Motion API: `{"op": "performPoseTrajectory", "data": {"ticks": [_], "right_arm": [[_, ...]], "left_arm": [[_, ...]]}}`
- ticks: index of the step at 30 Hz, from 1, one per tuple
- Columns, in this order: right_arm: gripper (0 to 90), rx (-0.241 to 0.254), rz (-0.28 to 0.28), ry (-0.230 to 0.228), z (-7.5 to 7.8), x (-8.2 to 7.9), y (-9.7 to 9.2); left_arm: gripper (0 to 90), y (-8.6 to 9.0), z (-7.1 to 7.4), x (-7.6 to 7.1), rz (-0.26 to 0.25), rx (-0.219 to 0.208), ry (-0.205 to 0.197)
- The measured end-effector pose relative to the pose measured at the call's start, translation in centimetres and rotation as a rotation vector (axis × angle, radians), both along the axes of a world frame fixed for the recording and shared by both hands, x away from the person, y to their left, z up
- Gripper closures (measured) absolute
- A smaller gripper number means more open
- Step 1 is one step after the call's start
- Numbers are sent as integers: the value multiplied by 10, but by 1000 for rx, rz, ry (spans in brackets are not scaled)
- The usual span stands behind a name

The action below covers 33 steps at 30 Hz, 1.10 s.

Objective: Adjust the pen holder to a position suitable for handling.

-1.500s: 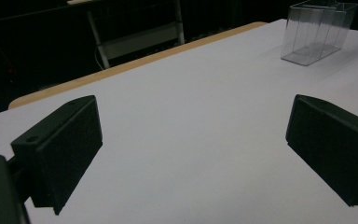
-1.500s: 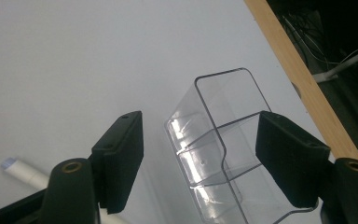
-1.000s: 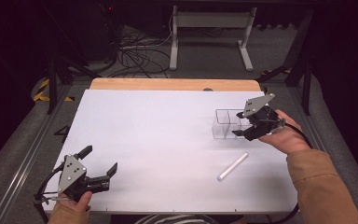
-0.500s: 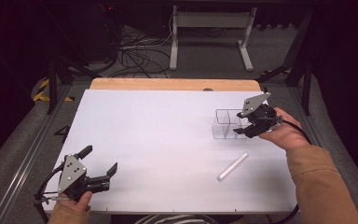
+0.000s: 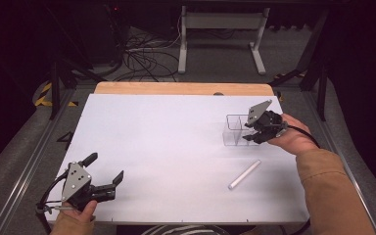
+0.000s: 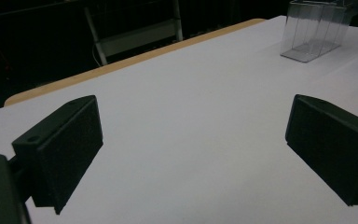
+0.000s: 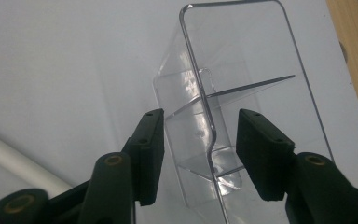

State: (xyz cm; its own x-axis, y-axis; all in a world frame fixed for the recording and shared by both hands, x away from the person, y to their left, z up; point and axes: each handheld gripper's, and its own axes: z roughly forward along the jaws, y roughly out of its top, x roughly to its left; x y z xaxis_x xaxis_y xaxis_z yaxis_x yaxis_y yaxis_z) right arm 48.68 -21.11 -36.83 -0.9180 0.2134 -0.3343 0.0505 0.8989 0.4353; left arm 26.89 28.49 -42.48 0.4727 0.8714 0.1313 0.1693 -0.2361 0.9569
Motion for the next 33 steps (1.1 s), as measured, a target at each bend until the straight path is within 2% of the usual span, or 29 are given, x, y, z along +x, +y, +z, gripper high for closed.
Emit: {"op": "performPoseTrajectory", "data": {"ticks": [6, 15, 16, 18, 20, 22, 24, 26, 30, 31, 33], "right_arm": [[573, -33, 6, 6, -7, 6, 5], [594, -93, 22, 30, -19, 11, 13], [599, -94, 19, 22, -21, 11, 14], [623, -111, 1, 46, -21, 8, 16], [672, -121, 36, 24, -22, 10, 17], [717, -137, 18, 26, -22, 8, 18], [738, -132, 38, 2, -21, 8, 17], [741, -138, 23, 16, -20, 6, 17], [756, -147, 53, -6, -20, 7, 18], [765, -154, 42, 10, -20, 5, 18], [809, -159, 59, 8, -19, 3, 18]], "left_arm": [[46, 0, 0, 0, 1, 1, 0], [46, 0, 0, 0, -1, 5, 2], [46, 0, 0, 0, -1, 6, 2], [46, 0, 0, 0, -1, 5, 1], [46, 0, 0, 0, 0, 6, 1], [46, 0, 0, 0, 1, 5, 0], [46, 0, 0, 0, 0, 5, 1], [46, 0, 0, 0, 0, 5, 2], [46, 0, 0, 0, 0, 5, 1], [46, 0, 0, 0, 0, 7, 2], [46, 0, 0, 0, -1, 6, 4]]}}
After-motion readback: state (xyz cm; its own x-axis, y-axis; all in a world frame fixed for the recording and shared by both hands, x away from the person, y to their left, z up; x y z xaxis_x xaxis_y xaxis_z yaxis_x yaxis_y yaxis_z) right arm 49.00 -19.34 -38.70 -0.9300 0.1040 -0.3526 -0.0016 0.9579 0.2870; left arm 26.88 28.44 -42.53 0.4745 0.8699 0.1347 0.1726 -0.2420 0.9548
